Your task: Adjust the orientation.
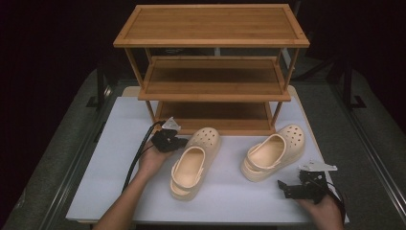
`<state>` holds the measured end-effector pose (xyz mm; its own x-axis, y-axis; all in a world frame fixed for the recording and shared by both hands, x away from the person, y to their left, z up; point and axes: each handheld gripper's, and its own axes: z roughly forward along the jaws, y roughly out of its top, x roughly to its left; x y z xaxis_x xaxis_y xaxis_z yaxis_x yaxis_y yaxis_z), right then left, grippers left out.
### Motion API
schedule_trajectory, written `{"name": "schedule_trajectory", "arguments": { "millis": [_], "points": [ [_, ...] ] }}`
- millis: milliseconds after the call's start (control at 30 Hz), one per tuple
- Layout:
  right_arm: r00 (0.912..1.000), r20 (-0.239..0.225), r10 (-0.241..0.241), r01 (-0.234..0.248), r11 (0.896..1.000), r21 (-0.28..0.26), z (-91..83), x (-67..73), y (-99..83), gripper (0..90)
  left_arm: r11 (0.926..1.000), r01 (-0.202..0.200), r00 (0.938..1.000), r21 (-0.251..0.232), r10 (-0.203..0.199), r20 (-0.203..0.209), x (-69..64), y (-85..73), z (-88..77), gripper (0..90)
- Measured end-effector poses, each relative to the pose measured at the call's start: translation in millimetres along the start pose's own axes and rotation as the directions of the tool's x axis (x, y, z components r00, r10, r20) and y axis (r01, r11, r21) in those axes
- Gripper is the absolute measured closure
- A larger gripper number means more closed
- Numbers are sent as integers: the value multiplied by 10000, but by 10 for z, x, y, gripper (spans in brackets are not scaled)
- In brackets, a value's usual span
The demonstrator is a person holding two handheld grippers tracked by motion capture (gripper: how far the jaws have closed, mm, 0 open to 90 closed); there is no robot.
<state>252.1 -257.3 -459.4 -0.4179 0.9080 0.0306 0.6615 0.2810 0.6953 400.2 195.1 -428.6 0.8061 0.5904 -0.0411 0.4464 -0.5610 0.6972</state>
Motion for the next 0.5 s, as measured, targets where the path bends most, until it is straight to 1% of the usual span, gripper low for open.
{"name": "schedule_trajectory", "arguments": {
  "millis": [100, 133, 167, 200, 233, 267, 333, 367, 400, 433, 467, 500],
  "points": [
    [10000, 1, 5, -5, 10000, -1, 0, 0, 0, 17, 10000, -17, 10000, 61, 17, -6, 11, -16, -22, 900],
    [10000, 0, 13, -13, 10000, 0, -1, 1, 0, 17, 10000, -9, 10000, 72, 9, -45, 16, -25, -39, 900],
    [10000, 1, 16, -16, 10000, -4, -1, 1, -1, 17, 10000, 73, 10000, 2, -73, -67, 33, -53, -97, 900],
    [10000, 1, 16, -16, 10000, -4, -1, 1, -1, 17, 10000, 73, 10000, 2, -73, -67, 33, -53, -97, 900],
    [10000, -3, 8, -8, 10000, -8, -1, 0, -1, 17, 9999, 165, 9998, 12, -165, -98, 51, -85, -178, 900],
    [10000, -3, 8, -8, 10000, -8, -1, 0, -1, 17, 9999, 165, 9998, 12, -165, -98, 51, -85, -178, 900],
    [10000, -2, 6, -6, 10000, -10, -1, 0, -1, 17, 9996, 245, 9996, -157, -247, -126, 59, -128, -278, 900],
    [10000, 1, 15, -15, 10000, -6, -1, 1, -1, 17, 9993, 304, 9994, -231, -307, -149, 55, -177, -379, 900],
    [10000, 1, 15, -15, 10000, -6, -1, 1, -1, 17, 9993, 304, 9994, -231, -307, -149, 55, -177, -379, 900],
    [10000, 2, 15, -15, 10000, -7, -1, 1, -1, 17, 9994, 292, 9993, -182, -296, -211, 44, -223, -482, 900],
    [10000, 2, 15, -15, 10000, -7, -1, 1, -1, 17, 9994, 292, 9993, -182, -296, -211, 44, -223, -482, 900],
    [10000, 1, 14, -14, 10000, -7, -1, 1, -1, 17, 9993, 303, 9994, -237, -307, -187, 43, -253, -548, 900]
  ]
}}
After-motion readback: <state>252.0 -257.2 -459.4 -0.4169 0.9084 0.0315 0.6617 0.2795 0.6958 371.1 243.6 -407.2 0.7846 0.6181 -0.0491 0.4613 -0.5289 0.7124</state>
